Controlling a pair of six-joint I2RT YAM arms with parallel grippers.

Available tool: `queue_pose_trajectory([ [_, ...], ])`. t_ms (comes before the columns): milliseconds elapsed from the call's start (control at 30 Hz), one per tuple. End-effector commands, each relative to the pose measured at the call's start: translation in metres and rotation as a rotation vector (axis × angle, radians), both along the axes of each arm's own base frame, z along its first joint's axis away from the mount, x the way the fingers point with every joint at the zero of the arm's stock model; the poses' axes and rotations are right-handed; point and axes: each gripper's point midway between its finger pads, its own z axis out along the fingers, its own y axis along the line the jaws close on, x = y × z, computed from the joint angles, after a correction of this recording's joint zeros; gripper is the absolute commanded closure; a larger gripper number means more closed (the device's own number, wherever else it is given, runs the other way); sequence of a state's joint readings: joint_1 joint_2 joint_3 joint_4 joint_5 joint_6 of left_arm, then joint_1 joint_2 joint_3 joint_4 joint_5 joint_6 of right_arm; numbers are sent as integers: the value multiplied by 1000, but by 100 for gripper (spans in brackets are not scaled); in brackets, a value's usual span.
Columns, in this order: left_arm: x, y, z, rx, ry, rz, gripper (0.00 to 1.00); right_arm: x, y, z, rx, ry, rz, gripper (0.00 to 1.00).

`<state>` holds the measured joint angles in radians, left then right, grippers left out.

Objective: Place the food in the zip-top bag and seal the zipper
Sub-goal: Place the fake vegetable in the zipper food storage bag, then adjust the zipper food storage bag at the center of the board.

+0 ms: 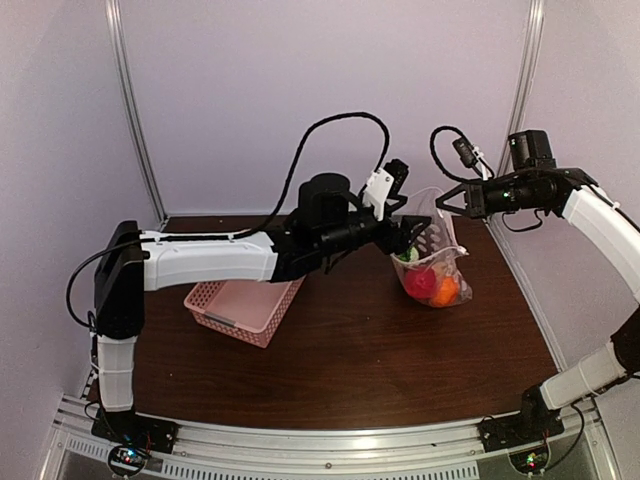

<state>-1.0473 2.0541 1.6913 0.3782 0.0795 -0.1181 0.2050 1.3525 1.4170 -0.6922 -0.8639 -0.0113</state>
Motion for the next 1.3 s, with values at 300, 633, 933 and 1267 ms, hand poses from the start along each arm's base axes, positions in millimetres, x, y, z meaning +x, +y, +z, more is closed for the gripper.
queue_pose_trajectory([
  [300, -3, 52, 25, -47, 208, 141, 34, 1, -2, 5, 4, -48, -11, 100],
  [633, -55, 61, -32, -135, 734, -44, 42, 5, -5, -6, -27, -74, -26, 100],
  [933, -51, 48, -42, -137, 821, -38, 53, -3, -1, -7, -38, -91, 3, 100],
  [1267, -24, 61, -65, -80, 836, 113, 63, -30, 14, -9, -131, -176, 96, 100],
])
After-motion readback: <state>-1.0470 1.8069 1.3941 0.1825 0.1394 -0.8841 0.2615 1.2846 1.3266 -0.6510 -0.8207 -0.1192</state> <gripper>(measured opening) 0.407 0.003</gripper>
